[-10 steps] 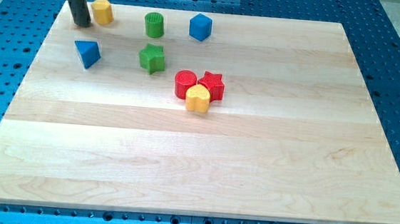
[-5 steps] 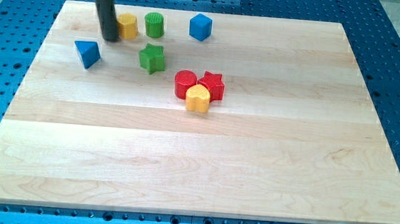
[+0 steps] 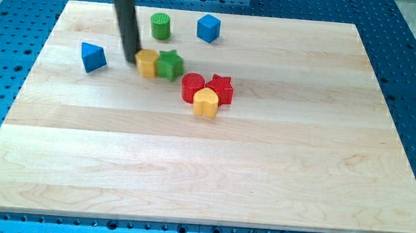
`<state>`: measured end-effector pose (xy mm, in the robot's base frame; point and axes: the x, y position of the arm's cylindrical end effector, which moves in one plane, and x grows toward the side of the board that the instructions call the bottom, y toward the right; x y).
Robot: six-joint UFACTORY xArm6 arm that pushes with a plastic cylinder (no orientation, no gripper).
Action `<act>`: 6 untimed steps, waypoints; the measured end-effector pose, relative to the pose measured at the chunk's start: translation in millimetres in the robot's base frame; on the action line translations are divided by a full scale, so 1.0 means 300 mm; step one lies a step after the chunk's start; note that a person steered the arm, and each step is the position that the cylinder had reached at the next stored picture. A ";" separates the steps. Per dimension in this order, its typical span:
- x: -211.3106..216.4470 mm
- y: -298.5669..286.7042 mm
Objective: Push the hexagon into the red circle
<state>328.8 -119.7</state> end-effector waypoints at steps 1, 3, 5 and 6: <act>0.026 0.039; 0.298 -0.136; 0.335 0.159; 0.304 -0.049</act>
